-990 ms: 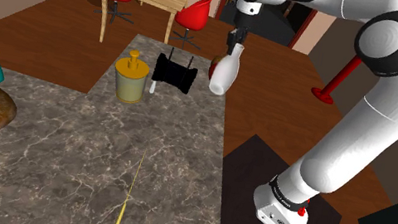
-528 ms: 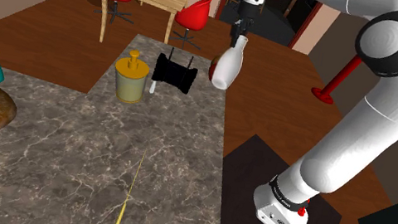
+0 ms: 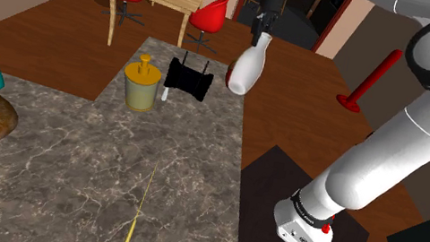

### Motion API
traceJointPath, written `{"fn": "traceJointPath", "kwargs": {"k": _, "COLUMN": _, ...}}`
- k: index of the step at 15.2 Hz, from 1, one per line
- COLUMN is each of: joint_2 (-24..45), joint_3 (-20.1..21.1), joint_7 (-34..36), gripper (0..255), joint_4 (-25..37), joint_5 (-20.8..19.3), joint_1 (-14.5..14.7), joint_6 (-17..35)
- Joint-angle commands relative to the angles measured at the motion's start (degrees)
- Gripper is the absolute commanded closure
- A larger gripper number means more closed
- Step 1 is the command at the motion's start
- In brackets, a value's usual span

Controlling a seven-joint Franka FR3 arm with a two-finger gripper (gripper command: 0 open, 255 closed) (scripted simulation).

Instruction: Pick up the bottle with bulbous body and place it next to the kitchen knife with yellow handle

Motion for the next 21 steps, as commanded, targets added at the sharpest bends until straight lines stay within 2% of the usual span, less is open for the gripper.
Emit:
{"fn": "traceJointPath", "kwargs": {"k": 1, "joint_2": -2.81, "joint_3": 0.95, "joint_7": 1.89, "gripper": 255, "joint_4": -1.48, "joint_5": -0.16, "joint_1": 0.91, "joint_6": -1.37}}
{"fn": "traceJointPath", "kwargs": {"k": 11, "joint_2": -13.44, "joint_3": 7.34, "joint_7": 12.66, "gripper": 255, "joint_4": -4.47, "joint_5": 1.26, "joint_1": 5.51, "joint_6": -9.31}}
{"fn": "traceJointPath", "kwargs": {"k": 21, "joint_2": -18.45, "joint_3": 14.84, "joint_7": 24.57, "gripper": 255, "joint_4": -0.38, "joint_5": 5.06, "joint_1": 9.77, "joint_6": -18.33}}
